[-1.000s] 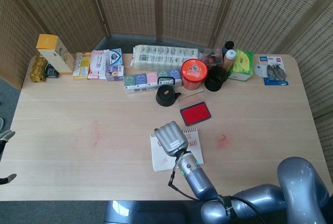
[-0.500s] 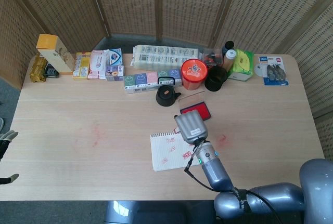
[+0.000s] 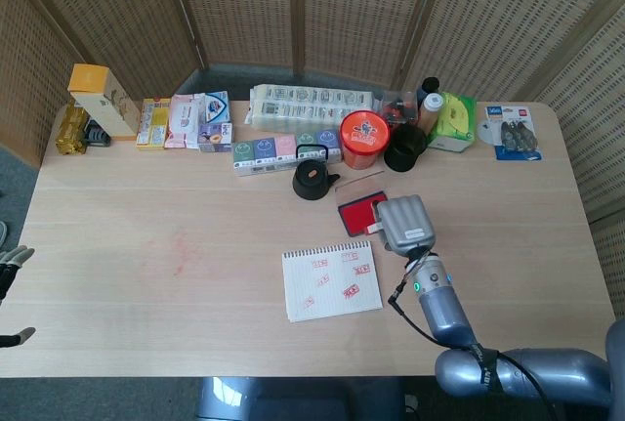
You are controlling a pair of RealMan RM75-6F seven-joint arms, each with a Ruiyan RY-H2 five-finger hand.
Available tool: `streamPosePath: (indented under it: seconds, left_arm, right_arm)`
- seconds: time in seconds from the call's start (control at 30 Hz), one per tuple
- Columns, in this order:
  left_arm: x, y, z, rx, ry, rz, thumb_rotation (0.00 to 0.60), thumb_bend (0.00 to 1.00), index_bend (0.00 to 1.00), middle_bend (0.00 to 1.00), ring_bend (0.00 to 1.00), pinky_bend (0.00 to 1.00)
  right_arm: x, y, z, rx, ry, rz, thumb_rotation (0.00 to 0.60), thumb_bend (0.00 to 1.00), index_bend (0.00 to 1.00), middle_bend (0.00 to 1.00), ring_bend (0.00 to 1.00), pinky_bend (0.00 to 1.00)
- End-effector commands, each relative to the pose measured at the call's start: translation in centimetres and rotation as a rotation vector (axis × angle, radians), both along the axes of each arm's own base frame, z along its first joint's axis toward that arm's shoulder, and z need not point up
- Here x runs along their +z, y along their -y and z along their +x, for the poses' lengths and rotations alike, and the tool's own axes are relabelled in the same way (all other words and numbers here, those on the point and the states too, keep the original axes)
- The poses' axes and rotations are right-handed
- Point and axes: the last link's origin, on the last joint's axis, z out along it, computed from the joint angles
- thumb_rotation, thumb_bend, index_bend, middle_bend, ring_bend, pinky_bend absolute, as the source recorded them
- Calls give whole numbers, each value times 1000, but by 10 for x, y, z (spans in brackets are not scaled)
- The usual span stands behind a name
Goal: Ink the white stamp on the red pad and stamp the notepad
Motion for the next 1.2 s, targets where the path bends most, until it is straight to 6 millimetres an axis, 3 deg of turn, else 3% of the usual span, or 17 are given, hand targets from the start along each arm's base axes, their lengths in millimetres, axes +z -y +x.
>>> streamPosePath:
  seconds: [0.03,0.27,0.57,1.0,1.2]
  left_arm:
    - [0,0,0,-1,-2,0,600,0,0,0,0,8]
    - [-1,-1,0,8,-6,2,600,0,0,0,0,9]
    - [-4,-5,-3,31,-22,5,600,0,0,0,0,9]
    - [-5,-6,-4,41,-22,1,600,0,0,0,0,8]
    - [-5,-6,-4,38,-21,1,600,0,0,0,0,9]
  right_arm:
    - [6,9,-28,-65,0,-20,600,478,662,1000,1000,1000]
    - [2,26,-72,-180,25,-29,600,478,662,1000,1000,1000]
    - [-25,43,-122,-306,73,11,600,478,663,1000,1000,1000]
    - [-41,47,-131,-301,91,15,600,468,659,1000,1000,1000]
    - [-37,47,-128,-287,109,18,600,408,573,1000,1000,1000]
